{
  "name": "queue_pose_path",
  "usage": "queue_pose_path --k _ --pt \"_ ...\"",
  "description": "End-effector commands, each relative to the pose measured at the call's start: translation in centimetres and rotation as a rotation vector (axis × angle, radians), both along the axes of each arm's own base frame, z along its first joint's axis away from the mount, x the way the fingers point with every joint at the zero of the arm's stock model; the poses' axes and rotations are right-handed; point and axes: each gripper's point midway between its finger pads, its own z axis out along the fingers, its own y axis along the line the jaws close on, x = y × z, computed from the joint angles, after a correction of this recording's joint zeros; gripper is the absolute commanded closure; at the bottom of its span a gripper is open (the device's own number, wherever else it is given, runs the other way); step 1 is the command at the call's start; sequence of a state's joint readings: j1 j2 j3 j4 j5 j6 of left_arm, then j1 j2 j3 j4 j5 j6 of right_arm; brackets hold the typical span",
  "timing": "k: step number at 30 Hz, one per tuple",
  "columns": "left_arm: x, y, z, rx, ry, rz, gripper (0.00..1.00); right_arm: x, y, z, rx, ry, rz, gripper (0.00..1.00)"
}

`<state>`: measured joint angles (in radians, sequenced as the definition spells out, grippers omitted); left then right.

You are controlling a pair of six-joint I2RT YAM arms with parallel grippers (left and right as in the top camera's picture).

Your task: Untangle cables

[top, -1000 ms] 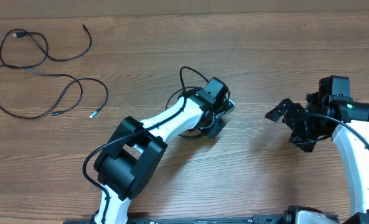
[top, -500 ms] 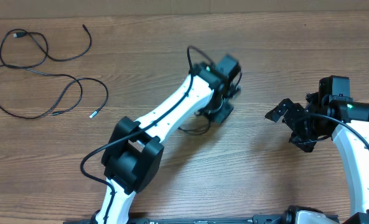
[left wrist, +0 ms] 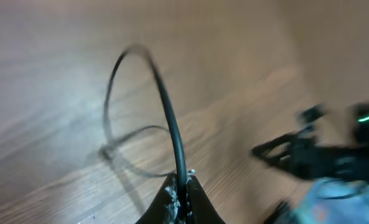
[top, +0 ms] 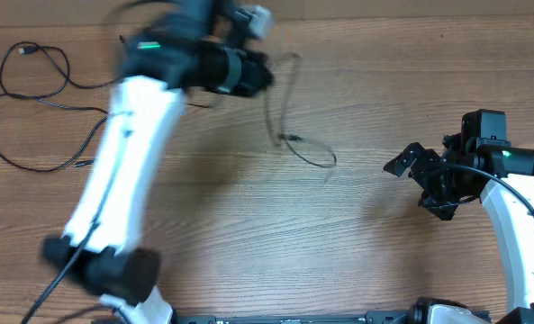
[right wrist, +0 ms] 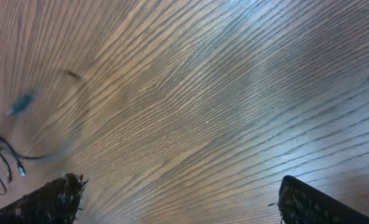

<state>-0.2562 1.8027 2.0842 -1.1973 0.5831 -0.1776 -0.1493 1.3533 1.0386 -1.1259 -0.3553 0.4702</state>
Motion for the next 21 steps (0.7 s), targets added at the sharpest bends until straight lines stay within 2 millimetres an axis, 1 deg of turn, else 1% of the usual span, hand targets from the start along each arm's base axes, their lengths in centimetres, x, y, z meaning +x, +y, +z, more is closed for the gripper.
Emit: queue_pose_path --k 1,2,3,6,8,12,15,17,21 --pt "-2.3 3.0 6.4 -0.187 -0.048 0.023 0.96 -0.1 -0.1 -0.1 -0.004 0.0 0.003 0.0" --pt "-2.8 4.0 7.2 -0.213 -0.049 0.033 0.96 -0.1 -0.1 -0.1 -0.004 0.0 0.003 0.0" --pt "-3.2 4.2 7.7 -0.239 -0.049 0.025 0.96 -0.1 -0.1 -0.1 -0.004 0.0 0.003 0.0" --pt "-4.7 4.0 9.4 -0.326 -0.054 -0.048 0.96 -0.1 -0.1 -0.1 -0.004 0.0 0.003 0.0" --pt "-4.5 4.1 9.2 -0.313 -0.056 -0.04 0.96 -0.1 -0.1 -0.1 -0.004 0.0 0.003 0.0" --pt "-4.0 5.0 6.8 -0.177 -0.034 0.041 0.96 -0.1 -0.1 -0.1 -0.004 0.0 0.003 0.0" --pt "-4.8 5.5 4.2 -0.052 0.048 0.098 0.96 -0.1 -0.1 -0.1 -0.004 0.0 0.003 0.0" --pt "-5.7 5.1 2.9 0.005 0.097 0.095 0.96 -0.1 -0.1 -0.1 -0.004 0.0 0.003 0.0" --pt "-7.9 2.9 1.0 0.092 0.161 0.033 0.96 -0.1 -0.1 -0.1 -0.004 0.0 0.003 0.0"
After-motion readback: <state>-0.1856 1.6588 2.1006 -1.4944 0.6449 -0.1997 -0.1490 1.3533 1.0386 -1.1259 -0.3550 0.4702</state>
